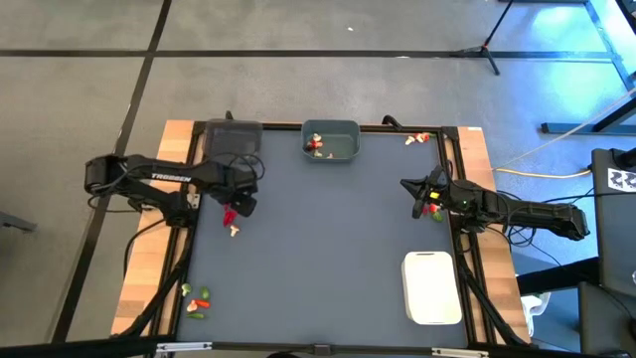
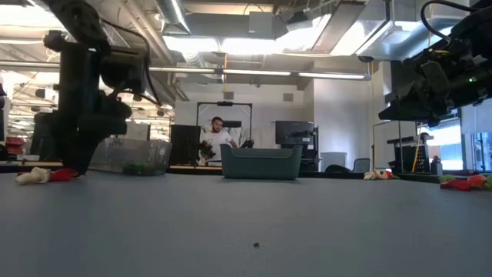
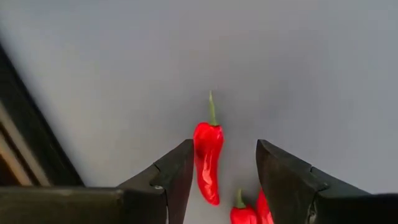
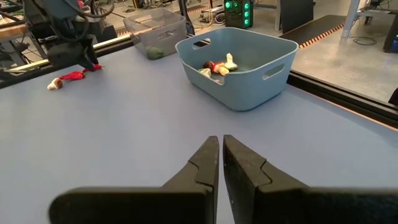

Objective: Sort produce into baskets
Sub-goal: Put the red chili pepper into the white bin

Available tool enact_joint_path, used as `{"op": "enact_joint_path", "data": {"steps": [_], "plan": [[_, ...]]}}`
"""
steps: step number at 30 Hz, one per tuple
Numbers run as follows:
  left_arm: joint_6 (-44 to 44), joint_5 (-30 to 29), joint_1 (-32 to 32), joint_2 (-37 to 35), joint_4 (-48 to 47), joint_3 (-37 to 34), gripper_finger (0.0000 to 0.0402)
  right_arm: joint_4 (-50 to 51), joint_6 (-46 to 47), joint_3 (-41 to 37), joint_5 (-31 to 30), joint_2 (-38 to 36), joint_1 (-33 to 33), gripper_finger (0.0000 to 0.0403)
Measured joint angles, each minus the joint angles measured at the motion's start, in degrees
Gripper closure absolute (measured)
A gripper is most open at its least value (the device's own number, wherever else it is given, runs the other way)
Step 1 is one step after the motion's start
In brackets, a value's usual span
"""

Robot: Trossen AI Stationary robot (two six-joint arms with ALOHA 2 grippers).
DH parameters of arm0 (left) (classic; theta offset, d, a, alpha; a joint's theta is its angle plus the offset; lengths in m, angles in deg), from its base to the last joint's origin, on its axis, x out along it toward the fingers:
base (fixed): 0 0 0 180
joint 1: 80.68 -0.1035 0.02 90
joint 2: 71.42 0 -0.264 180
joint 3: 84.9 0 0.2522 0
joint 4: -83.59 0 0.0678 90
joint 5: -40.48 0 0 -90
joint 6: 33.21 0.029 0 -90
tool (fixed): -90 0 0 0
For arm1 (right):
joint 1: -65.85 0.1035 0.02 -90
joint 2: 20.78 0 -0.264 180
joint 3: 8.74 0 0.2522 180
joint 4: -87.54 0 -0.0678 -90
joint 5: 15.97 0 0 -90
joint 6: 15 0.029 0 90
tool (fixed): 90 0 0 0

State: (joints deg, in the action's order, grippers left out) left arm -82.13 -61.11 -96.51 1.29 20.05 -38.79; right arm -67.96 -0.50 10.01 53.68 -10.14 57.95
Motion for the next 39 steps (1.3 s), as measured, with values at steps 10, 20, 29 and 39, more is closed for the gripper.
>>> {"op": "enact_joint_path", "data": {"steps": [10,20,29,39], "plan": [[2.8,-2.2,0.1,-0.3,6.4,-4.4,0.0315,-0.2,0.2,0.0,0.0,0.0,0.0,0.0377],[7.0,-2.9,1.3,-0.5,8.5,-4.5,0.0378,-0.3,6.4,0.0,1.4,0.0,0.0,0.0377],[10.3,-2.9,2.0,-3.6,13.8,0.3,0.0361,-1.6,6.7,-0.2,5.7,0.0,0.0,0.0348],[20.5,-2.9,4.0,-4.7,43.2,2.7,0.0358,-5.1,6.3,-0.3,14.9,0.0,0.0,0.0246]]}}
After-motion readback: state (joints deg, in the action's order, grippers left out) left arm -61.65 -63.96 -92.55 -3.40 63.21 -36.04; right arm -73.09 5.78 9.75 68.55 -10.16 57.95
